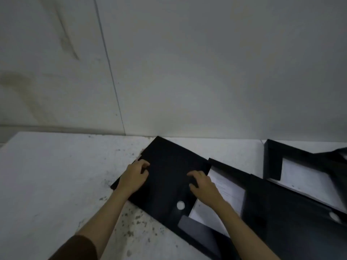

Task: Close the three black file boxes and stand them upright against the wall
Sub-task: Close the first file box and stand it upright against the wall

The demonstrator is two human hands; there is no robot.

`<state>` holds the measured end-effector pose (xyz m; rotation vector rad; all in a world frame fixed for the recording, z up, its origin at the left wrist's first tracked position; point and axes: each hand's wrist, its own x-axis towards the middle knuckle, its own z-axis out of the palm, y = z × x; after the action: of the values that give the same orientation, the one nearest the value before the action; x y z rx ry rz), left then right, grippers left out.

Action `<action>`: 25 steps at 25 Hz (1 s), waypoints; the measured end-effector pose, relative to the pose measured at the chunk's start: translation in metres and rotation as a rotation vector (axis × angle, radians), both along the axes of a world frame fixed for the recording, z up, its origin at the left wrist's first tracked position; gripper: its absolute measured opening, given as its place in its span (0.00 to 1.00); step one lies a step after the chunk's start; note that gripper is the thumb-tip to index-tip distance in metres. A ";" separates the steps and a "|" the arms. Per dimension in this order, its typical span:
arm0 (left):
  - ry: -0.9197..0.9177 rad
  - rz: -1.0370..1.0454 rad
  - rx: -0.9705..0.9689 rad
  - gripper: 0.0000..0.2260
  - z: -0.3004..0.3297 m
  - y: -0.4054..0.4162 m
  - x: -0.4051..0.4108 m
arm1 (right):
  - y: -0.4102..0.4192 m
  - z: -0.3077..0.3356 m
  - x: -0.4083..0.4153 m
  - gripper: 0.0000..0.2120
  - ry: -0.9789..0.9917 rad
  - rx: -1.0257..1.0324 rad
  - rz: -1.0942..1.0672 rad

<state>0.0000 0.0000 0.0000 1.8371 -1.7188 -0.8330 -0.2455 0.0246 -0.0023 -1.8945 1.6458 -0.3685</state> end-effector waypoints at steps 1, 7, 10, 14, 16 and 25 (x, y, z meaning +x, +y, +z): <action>-0.066 0.006 0.060 0.15 -0.009 0.003 0.003 | 0.008 -0.011 0.003 0.21 0.072 0.061 0.013; -0.235 0.070 0.299 0.27 -0.055 0.013 0.028 | 0.042 -0.065 0.022 0.50 0.231 0.132 0.006; -0.281 0.112 0.383 0.32 -0.064 0.010 0.040 | 0.045 -0.076 0.023 0.52 0.276 0.056 -0.029; -0.339 0.202 0.385 0.32 -0.063 0.007 0.040 | 0.046 -0.079 0.022 0.38 0.280 0.053 -0.033; -0.353 0.208 0.315 0.28 -0.061 0.004 0.039 | 0.045 -0.078 0.023 0.36 0.271 0.060 -0.039; -0.251 0.218 0.400 0.29 -0.051 -0.001 0.049 | 0.046 -0.077 0.021 0.36 0.269 0.046 -0.035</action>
<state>0.0485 -0.0012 -0.0509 2.4370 -1.5322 -0.9378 -0.2250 0.0709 -0.0793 -1.9492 1.8451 -0.0905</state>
